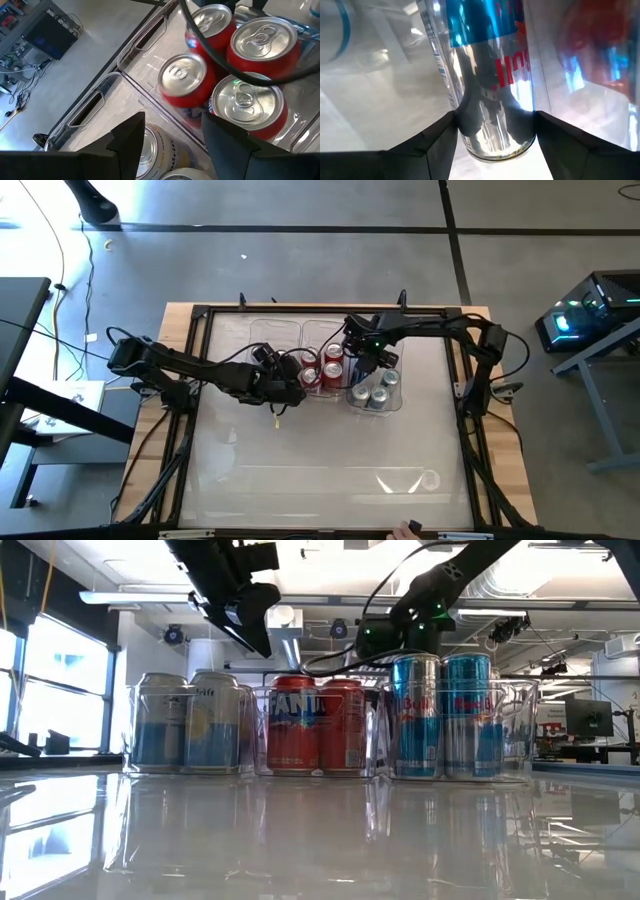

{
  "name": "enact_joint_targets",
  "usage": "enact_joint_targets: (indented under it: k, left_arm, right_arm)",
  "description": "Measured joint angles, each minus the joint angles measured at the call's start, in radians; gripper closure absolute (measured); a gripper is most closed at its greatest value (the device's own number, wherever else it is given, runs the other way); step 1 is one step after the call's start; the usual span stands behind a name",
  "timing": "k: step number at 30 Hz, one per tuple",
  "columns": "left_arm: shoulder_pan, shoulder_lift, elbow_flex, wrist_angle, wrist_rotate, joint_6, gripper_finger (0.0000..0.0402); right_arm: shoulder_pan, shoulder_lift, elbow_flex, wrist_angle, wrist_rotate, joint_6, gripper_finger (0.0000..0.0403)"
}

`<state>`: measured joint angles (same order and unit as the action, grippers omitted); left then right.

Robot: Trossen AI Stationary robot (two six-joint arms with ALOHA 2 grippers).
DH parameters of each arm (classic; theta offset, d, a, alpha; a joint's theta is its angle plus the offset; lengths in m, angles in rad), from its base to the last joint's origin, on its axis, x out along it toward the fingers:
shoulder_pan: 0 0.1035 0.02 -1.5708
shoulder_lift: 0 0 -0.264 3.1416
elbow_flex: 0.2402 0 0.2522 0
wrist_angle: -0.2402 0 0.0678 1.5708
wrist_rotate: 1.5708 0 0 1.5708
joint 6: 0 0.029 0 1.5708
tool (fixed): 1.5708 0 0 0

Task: Sort soda cans
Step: Put the top left blue soda can inside the right transparent bin upright

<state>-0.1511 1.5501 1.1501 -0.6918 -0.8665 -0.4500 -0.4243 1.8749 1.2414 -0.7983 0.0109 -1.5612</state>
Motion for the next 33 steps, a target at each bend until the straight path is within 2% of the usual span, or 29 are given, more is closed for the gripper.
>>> enact_joint_targets:
  k: [4,9,15,20,23,29,33]
  left_arm:
    - [0.0,0.0,0.0,0.0,0.0,0.002,0.0211]
    - [0.0,0.0,0.0,0.001,0.0,0.002,0.0211]
    - [0.0,0.0,0.0,0.001,0.0,0.001,0.0211]
    - [0.0,0.0,-0.009,0.007,0.0,-0.001,0.0211]
    - [0.0,0.0,-0.01,0.011,0.0,-0.001,0.0211]
    - [0.0,0.0,-0.01,0.01,0.001,-0.001,0.0211]
    - [0.0,0.0,-0.01,0.01,0.0,-0.001,0.0211]
  right_arm:
    - [0.018,-0.032,-0.004,-0.004,0.023,0.07,0.0157]
    - [0.029,-0.055,-0.008,-0.024,0.01,0.136,0.0126]
    - [0.029,-0.046,-0.017,-0.012,-0.068,0.084,0.0102]
    - [0.027,-0.029,-0.071,0.074,-0.026,0.064,0.0101]
    - [0.028,-0.026,-0.091,0.109,0.0,0.064,0.0114]
    - [0.041,-0.024,-0.075,0.081,0.078,0.071,0.0187]
    - [0.052,-0.024,-0.042,0.035,0.115,0.097,0.0188]
